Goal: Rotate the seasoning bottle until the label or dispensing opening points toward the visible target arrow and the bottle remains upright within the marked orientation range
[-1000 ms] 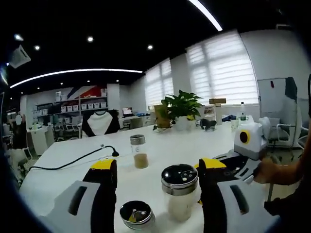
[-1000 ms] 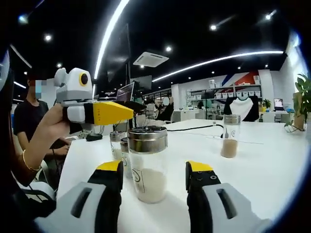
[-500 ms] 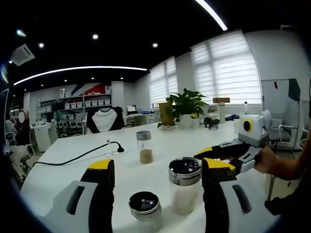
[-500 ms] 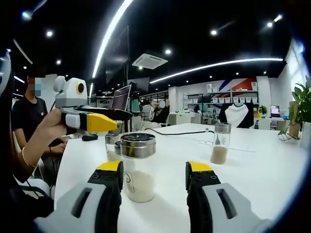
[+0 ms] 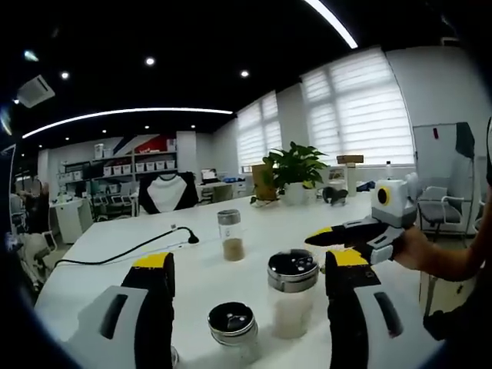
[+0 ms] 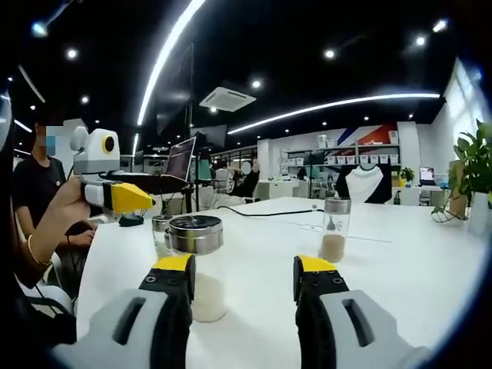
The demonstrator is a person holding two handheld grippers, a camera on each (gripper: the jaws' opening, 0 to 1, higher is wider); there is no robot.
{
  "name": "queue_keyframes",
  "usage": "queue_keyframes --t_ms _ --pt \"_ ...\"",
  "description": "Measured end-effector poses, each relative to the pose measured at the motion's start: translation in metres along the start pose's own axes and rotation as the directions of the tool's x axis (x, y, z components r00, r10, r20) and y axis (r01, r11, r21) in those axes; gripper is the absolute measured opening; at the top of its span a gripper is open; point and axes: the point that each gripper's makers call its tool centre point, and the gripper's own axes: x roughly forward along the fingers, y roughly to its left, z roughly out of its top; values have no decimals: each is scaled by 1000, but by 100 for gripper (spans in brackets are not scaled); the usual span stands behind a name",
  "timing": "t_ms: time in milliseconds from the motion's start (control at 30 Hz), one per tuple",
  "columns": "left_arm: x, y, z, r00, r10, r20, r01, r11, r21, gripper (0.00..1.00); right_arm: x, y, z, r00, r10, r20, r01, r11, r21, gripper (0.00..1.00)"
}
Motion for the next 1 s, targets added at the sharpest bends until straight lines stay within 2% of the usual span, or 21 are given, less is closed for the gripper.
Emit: queue_keyframes --t_ms 100,233,367,467,567,633,700,1000 --pt "0 1 0 1000 3 3 -3 999 -42 100 -2 -6 3 1000 5 5 -5 1000 -16 52" --pt "-1 2 -7 1000 9 -20 -10 999 -40 100 -6 -16 11 999 -5 47 4 999 37 60" --pt "-1 2 -10 999 11 -30 -12 999 -30 100 -6 -22 11 999 -23 43 21 999 39 67" --pt "-3 2 -12 999 14 -34 -14 1000 -26 100 -4 -27 8 999 -32 32 31 999 35 79" --pt "-4 3 -12 999 23 -37 -24 999 -23 100 -3 -33 6 999 -44 25 42 998 55 99" --pt "-5 3 -12 999 26 -34 -27 999 -24 100 -4 -37 5 998 -60 22 59 996 64 97" --pt "-6 2 -13 999 27 -38 -27 999 -21 100 -6 -44 5 996 -85 15 85 996 33 99" --pt "-6 -2 -17 998 22 -51 -23 1000 -14 100 -5 -54 8 996 -88 5 88 996 -2 99"
